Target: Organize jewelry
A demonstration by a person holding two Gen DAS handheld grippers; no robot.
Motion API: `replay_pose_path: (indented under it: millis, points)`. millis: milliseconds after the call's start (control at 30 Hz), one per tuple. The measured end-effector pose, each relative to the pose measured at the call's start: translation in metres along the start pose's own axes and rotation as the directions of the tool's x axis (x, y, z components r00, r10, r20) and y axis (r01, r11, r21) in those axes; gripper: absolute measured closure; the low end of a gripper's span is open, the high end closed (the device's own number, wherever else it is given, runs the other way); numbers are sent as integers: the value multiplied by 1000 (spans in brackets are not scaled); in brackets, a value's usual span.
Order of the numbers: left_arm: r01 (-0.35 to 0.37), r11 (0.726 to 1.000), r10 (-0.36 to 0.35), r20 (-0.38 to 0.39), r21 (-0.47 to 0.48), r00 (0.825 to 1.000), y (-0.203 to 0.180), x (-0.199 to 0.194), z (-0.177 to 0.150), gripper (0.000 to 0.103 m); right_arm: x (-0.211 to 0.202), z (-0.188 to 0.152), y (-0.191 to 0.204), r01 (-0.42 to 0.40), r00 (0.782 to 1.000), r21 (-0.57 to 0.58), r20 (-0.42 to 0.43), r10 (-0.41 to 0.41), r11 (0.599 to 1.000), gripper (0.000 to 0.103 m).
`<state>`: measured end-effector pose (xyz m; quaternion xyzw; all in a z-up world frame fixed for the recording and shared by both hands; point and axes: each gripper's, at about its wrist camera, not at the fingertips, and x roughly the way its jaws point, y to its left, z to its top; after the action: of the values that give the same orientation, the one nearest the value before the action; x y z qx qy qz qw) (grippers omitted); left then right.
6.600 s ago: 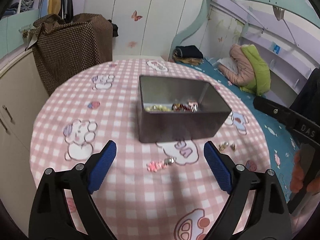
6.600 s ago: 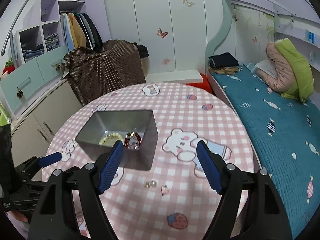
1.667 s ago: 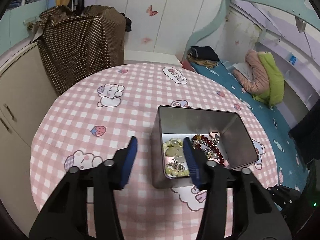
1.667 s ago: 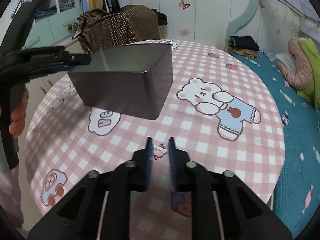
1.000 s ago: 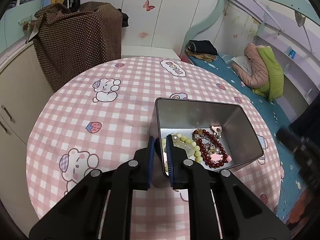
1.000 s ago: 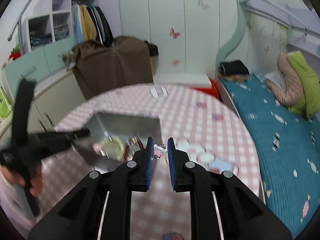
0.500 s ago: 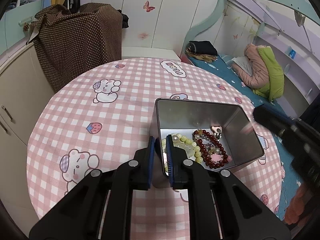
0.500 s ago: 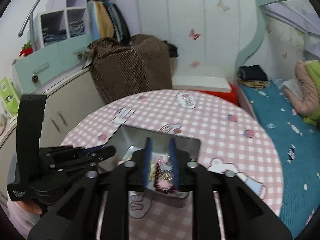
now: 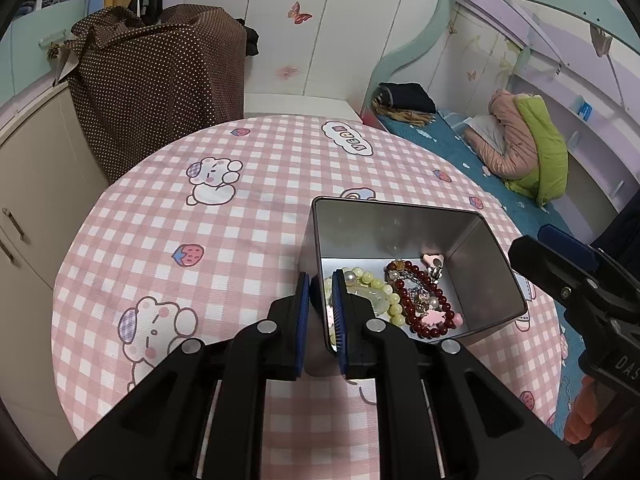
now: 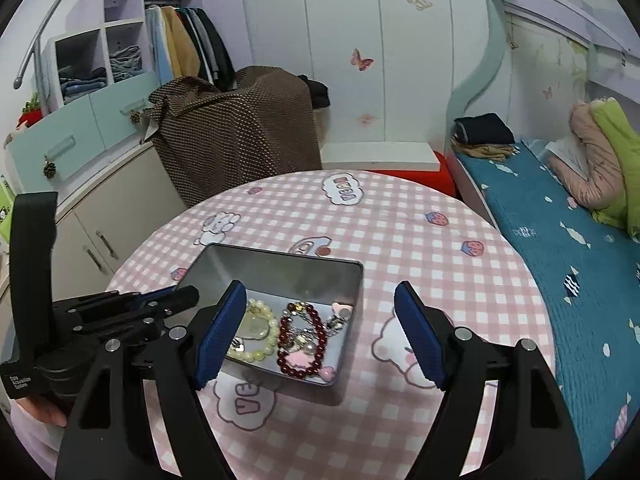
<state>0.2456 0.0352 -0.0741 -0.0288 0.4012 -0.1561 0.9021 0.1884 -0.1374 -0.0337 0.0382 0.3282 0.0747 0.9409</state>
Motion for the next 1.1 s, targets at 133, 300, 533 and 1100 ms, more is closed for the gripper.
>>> replay_pose_path:
  millis: [133, 300, 533, 1100]
  points:
    - [-15, 999, 15, 9, 35, 1000, -6, -5, -2, 85, -4, -3, -3, 25, 1000, 1, 1, -25, 1000, 20]
    - [-36, 997, 33, 56, 61, 998, -13, -18, -7, 48, -12, -5, -7, 40, 999, 18, 11, -40, 999, 12]
    - [-77, 995, 70, 102, 69, 992, -21, -38, -11, 41, -27, -8, -8, 60, 998, 22, 29, -60, 998, 9]
    - [-104, 989, 71, 286, 101, 956, -55, -128, -26, 34, -104, -12, 11, 102, 979, 6, 179, -102, 995, 8]
